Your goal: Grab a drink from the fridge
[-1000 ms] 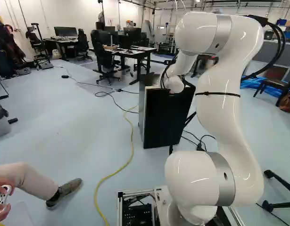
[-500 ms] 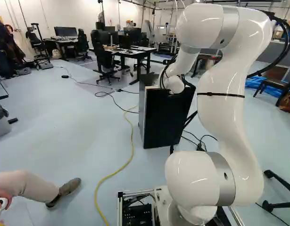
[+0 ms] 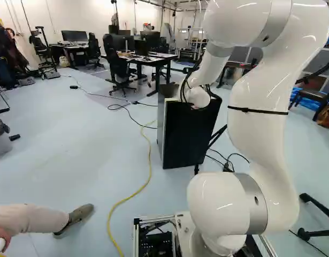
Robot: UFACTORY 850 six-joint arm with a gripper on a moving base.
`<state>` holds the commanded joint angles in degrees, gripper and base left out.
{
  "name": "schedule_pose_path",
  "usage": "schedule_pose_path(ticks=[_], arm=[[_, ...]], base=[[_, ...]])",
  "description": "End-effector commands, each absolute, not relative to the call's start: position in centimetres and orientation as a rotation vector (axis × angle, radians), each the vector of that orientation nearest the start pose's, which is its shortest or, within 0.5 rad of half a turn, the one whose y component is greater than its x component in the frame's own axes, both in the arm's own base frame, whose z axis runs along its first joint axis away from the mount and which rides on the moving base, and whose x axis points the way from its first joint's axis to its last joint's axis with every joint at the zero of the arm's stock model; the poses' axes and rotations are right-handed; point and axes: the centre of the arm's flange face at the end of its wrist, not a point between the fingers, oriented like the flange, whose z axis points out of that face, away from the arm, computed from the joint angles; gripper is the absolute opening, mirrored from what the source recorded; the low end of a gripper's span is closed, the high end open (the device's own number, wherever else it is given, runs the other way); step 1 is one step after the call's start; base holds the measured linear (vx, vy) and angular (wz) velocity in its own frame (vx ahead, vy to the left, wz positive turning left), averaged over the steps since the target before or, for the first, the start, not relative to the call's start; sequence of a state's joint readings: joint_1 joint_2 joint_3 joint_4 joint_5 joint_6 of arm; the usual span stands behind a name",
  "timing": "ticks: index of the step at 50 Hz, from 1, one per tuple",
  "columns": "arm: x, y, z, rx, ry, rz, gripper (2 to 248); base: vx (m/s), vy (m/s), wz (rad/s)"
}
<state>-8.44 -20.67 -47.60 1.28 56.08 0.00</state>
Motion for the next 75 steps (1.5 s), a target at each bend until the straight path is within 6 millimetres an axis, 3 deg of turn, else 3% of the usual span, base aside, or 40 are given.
schedule_pose_path(ticks=[24, 49, 75], arm=[[46.8, -4.9, 41.0, -2.468, 0.151, -2.049, 98], [37.9, -2.2, 39.9, -2.511, 0.083, -1.947, 98], [31.4, -0.7, 38.2, -2.539, 0.034, -1.874, 98]], base=[[0.000, 0.000, 0.000], [0.000, 0.000, 0.000], [0.000, 0.000, 0.000]])
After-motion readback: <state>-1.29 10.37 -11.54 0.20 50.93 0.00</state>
